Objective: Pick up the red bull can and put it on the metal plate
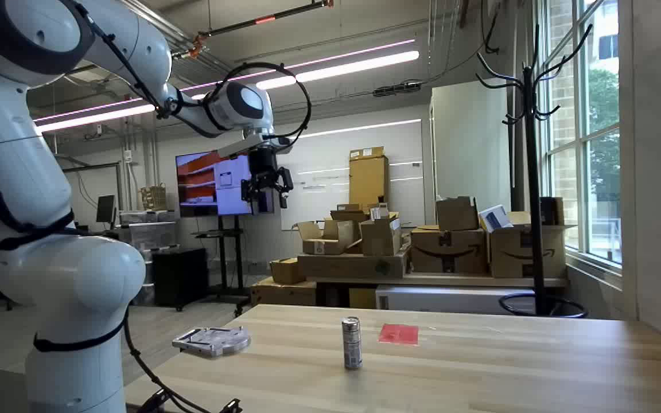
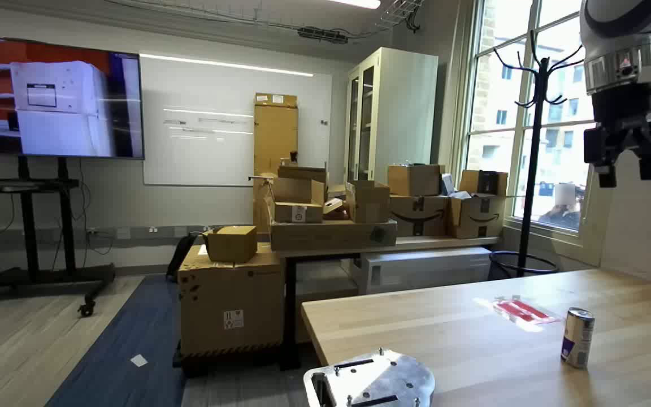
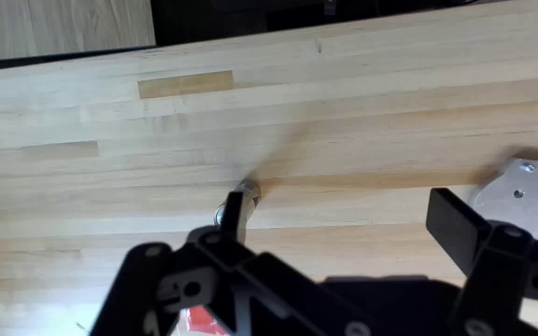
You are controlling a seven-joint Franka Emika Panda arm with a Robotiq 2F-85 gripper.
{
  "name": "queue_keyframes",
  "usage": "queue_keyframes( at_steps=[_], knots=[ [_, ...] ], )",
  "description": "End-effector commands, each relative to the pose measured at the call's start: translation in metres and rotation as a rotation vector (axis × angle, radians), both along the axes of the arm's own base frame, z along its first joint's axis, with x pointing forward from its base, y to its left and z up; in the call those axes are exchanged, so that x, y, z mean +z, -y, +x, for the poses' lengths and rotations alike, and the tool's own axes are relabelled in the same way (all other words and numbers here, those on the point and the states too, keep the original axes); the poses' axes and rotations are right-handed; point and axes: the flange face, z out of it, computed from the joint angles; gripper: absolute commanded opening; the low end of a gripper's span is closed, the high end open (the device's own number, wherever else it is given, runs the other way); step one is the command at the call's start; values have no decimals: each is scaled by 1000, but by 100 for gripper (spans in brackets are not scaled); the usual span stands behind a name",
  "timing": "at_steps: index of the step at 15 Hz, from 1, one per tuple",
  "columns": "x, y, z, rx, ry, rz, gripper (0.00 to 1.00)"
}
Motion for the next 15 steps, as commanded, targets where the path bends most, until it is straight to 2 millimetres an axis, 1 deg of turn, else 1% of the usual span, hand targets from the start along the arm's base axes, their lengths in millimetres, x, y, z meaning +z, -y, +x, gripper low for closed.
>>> queue_keyframes(
  at_steps=[1, 13, 15],
  knots=[
    [0, 0, 0, 0, 0, 0, 100],
    [0, 0, 0, 0, 0, 0, 100],
    [-1, 3, 5, -9, -2, 0, 100]
  ],
)
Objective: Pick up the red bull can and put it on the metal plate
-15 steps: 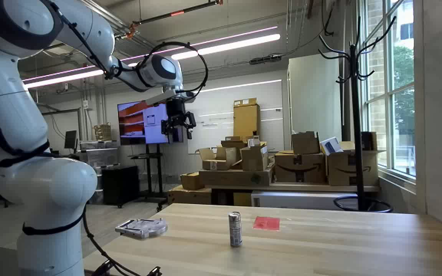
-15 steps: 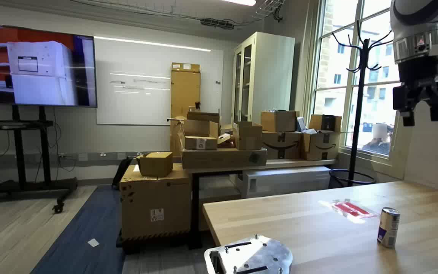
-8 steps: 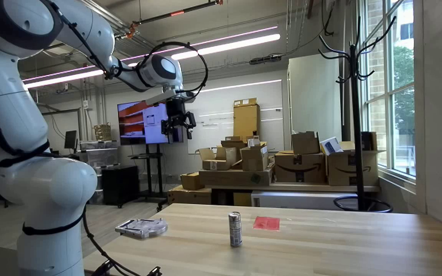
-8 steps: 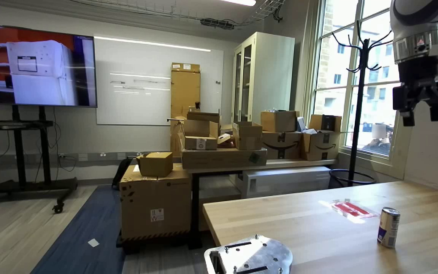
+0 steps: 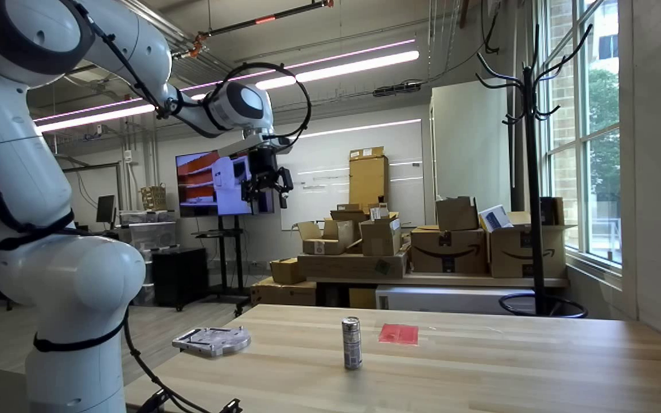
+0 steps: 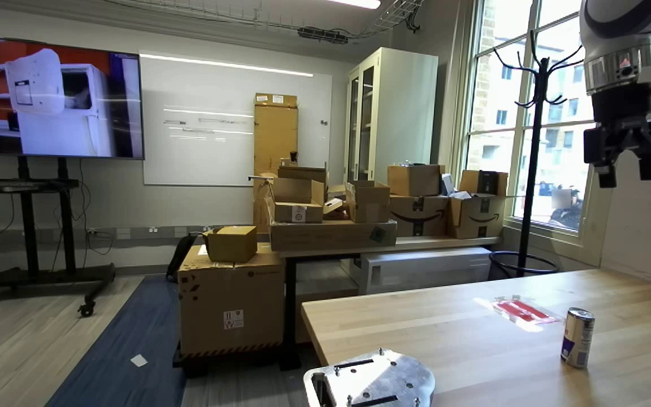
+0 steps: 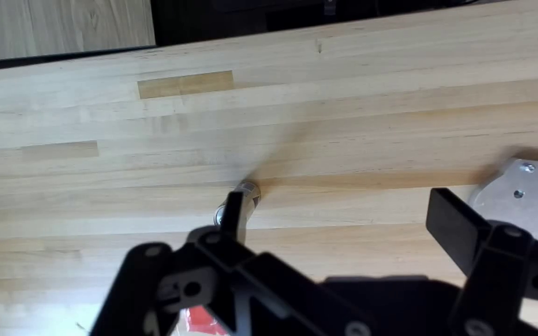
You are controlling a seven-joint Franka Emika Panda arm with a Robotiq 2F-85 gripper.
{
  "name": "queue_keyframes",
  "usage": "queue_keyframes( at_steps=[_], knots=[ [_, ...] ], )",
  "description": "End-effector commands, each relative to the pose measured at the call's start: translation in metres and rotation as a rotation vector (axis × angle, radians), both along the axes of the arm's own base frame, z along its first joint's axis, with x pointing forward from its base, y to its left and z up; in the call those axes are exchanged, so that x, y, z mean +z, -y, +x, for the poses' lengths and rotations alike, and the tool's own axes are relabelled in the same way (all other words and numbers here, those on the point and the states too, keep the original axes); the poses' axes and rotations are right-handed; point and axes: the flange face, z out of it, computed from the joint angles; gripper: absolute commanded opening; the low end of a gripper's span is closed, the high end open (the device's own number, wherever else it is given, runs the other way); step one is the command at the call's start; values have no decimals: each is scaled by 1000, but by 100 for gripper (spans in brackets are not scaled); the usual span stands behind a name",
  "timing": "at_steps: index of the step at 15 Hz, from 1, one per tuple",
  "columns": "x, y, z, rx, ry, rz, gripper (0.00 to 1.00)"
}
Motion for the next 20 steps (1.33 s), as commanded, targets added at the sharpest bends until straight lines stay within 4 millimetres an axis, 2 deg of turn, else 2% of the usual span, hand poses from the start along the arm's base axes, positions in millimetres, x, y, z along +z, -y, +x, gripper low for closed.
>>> queue_keyframes(
  at_steps=[1, 7, 11, 16, 20],
  knots=[
    [-1, 6, 8, -13, 0, -4, 100],
    [-19, 41, 37, -42, 19, 0, 100],
    [-38, 79, 60, -95, 50, 1, 100],
    [-76, 121, 79, -147, 62, 26, 100],
    [-119, 131, 98, -190, 66, 53, 100]
  ],
)
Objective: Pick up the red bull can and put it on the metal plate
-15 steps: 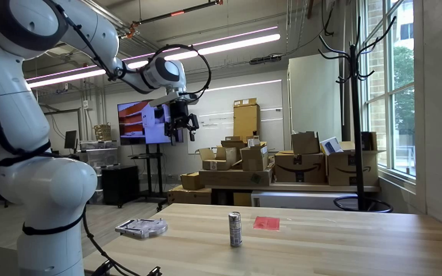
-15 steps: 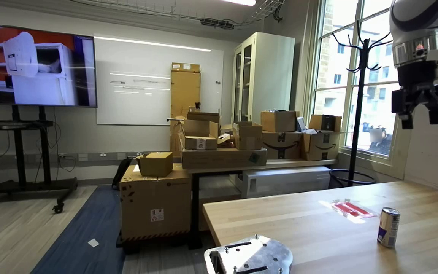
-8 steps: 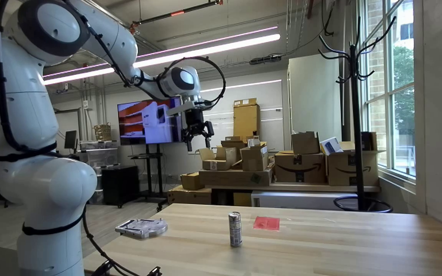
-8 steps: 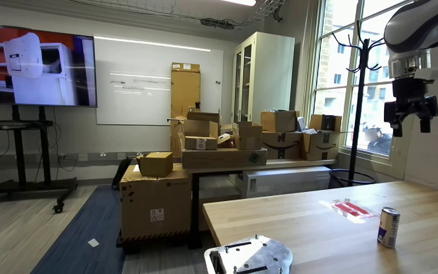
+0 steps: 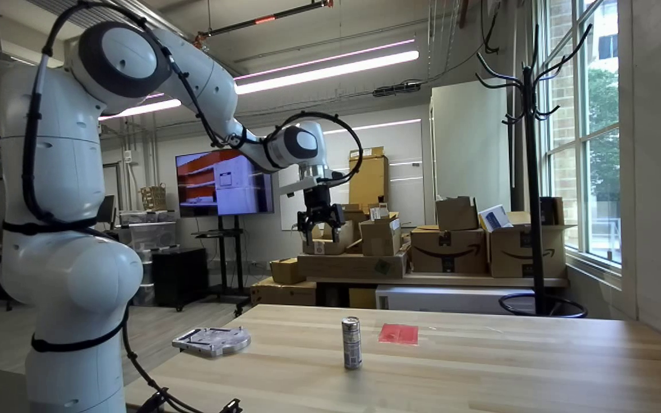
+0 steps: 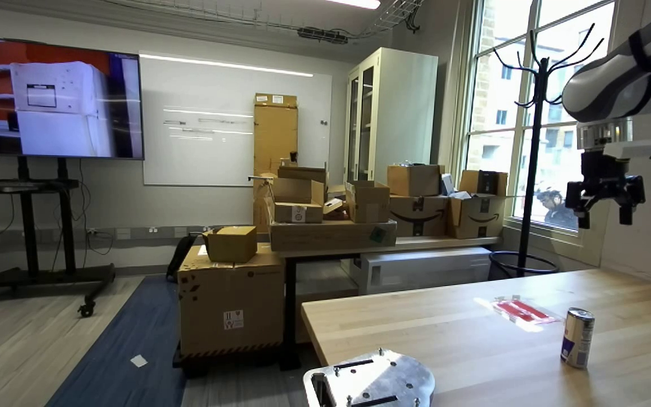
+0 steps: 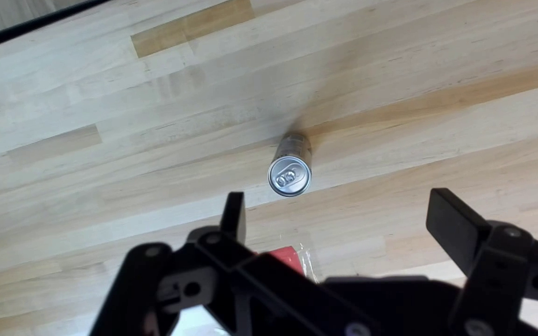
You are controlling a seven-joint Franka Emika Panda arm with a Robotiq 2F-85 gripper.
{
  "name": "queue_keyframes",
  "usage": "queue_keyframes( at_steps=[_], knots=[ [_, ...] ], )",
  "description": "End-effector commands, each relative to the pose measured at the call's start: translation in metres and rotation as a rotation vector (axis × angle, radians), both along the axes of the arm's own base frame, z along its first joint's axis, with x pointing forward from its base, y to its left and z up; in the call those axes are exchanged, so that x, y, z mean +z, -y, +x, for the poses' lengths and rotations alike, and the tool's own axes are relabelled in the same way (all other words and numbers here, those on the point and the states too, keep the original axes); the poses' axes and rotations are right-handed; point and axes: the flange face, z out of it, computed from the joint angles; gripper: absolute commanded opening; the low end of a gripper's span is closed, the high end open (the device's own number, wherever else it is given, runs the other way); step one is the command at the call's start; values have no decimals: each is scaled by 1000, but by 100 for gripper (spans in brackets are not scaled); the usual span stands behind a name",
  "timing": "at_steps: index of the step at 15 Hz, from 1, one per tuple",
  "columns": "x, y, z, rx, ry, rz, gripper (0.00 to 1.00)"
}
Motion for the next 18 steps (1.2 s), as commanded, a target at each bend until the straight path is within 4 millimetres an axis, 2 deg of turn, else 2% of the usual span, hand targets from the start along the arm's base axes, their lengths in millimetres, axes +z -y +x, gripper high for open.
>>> queue_keyframes(
  at_steps=[1, 5, 11, 14, 18],
  knots=[
    [-31, 11, 23, -17, 15, 21, 100],
    [-69, 26, 31, -44, 6, 10, 100],
    [-117, 58, 23, -107, -29, 27, 100],
    [-138, 61, 22, -132, -34, 58, 100],
    [-158, 56, 27, -150, -31, 87, 100]
  ],
)
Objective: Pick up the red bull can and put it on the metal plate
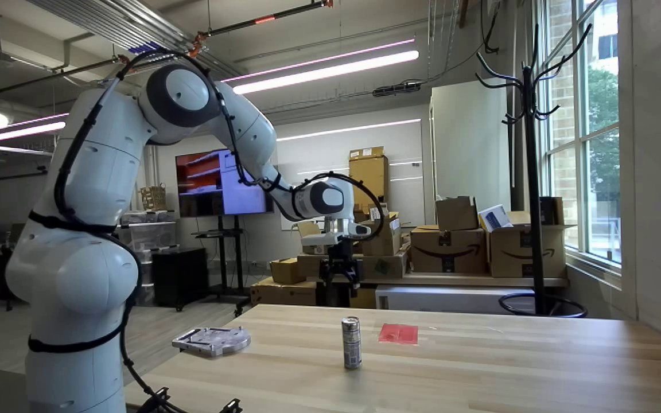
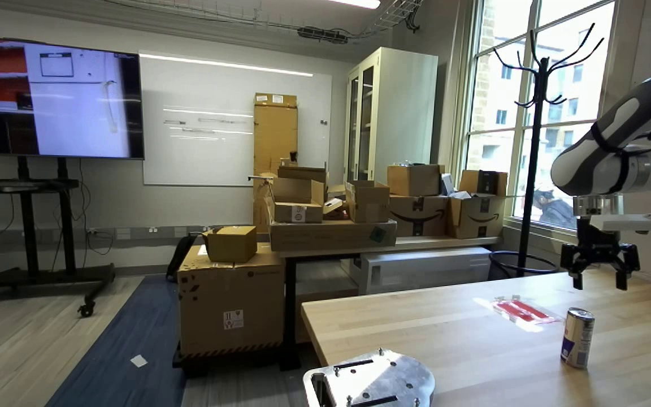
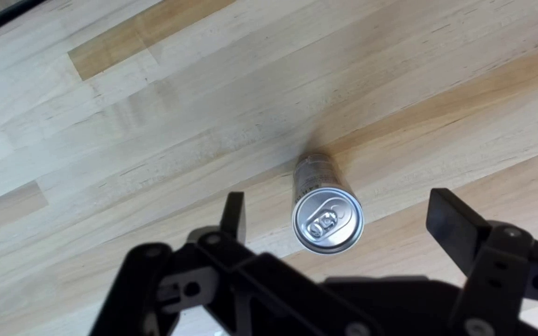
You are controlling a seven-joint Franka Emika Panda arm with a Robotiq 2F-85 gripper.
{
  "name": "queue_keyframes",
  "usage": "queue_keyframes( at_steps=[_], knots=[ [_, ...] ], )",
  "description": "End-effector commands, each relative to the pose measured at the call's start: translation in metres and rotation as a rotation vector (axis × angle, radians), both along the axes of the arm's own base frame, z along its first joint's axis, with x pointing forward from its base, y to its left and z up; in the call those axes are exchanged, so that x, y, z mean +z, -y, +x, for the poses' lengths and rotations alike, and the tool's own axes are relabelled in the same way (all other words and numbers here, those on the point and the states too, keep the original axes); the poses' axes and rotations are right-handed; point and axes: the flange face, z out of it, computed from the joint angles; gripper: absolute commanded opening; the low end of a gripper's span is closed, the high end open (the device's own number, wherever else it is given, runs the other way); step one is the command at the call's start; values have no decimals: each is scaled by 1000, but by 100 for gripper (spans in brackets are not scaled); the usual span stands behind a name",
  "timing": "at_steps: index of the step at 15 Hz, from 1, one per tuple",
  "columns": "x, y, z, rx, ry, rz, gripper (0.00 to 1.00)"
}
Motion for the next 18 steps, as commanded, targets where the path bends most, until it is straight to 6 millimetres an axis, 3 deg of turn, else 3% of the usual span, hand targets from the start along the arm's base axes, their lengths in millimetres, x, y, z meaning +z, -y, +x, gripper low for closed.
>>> queue_keyframes(
  at_steps=[1, 10, 18],
  knots=[
    [-12, -1, 9, -8, 18, 20, 100],
    [-38, 6, 33, -14, 3, -8, 100],
    [-75, 16, 50, -20, -31, 3, 100]
  ],
)
